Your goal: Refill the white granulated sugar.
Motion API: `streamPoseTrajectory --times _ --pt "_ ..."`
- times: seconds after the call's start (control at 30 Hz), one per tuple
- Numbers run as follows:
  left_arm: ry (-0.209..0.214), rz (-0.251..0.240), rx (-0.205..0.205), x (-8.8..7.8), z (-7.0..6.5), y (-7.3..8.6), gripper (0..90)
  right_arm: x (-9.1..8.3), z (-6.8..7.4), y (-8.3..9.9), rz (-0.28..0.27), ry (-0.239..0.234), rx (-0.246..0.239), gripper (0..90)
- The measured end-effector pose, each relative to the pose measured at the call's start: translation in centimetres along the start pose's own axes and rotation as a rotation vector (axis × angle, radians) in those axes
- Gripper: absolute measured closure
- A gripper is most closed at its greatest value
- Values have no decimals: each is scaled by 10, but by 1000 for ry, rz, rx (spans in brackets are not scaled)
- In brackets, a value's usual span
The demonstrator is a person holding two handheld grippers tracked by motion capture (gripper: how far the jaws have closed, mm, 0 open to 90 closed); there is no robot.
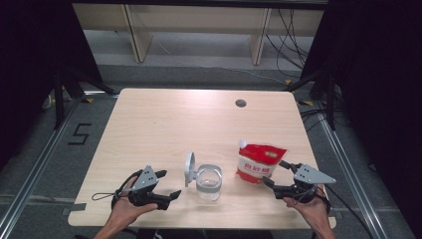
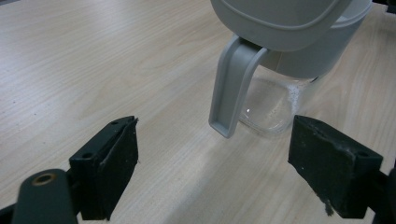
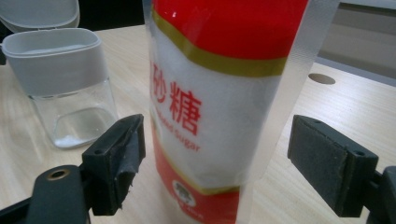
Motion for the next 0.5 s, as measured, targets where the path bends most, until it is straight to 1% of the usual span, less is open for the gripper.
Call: streamPoseTrajectory --times 0.03,0.07,0.1,0.13,0.17,0.2,0.23,0.27,0.3,0.33,0.37,0.4,0.43,0.47,0.5 --pt "1 -3 -3 0 0 0 156 5 -3 0 -6 -9 -5 202" --pt "4 -2 -6 1 0 0 156 5 -3 0 -6 -9 -5 202" --pt "0 1 -4 1 0 0 156 9 -1 0 3 -38 9 213" --pt "0 1 -4 1 0 0 156 9 -1 0 3 -38 9 213" --pt "-5 4 -31 2 -1 2 156 13 -1 -2 -3 -44 -4 219" --pt "-5 4 -31 2 -1 2 156 13 -1 -2 -3 -44 -4 219" --pt "-3 8 -3 1 1 2 155 17 -4 -3 -16 -50 -40 248" --pt "-3 8 -3 1 1 2 155 17 -4 -3 -16 -50 -40 248" --pt "-5 5 -4 1 1 2 156 21 -4 -4 -32 -73 -51 275" --pt "-5 5 -4 1 1 2 156 21 -4 -4 -32 -73 -51 275" --pt "-8 4 -4 2 1 2 156 23 -3 -4 -28 -85 -36 277" --pt "-8 4 -4 2 1 2 155 23 -3 -4 -28 -85 -36 277" --pt "-4 8 -9 2 1 2 156 27 -4 -5 -54 -82 -64 309" --pt "-4 8 -9 2 1 2 155 27 -4 -5 -54 -82 -64 309" --pt "-6 12 -7 2 1 2 155 29 -4 -6 -57 -86 -58 332"
Point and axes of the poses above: each handheld gripper's, and its own axes: x roughly forward along the jaws, y roughly out of its underside, z roughly to its left, the point moved 5 cm from there along x, roughly forward along the jaws, and after that the axes turned 15 degrees about -x, right-handed, at the moved point
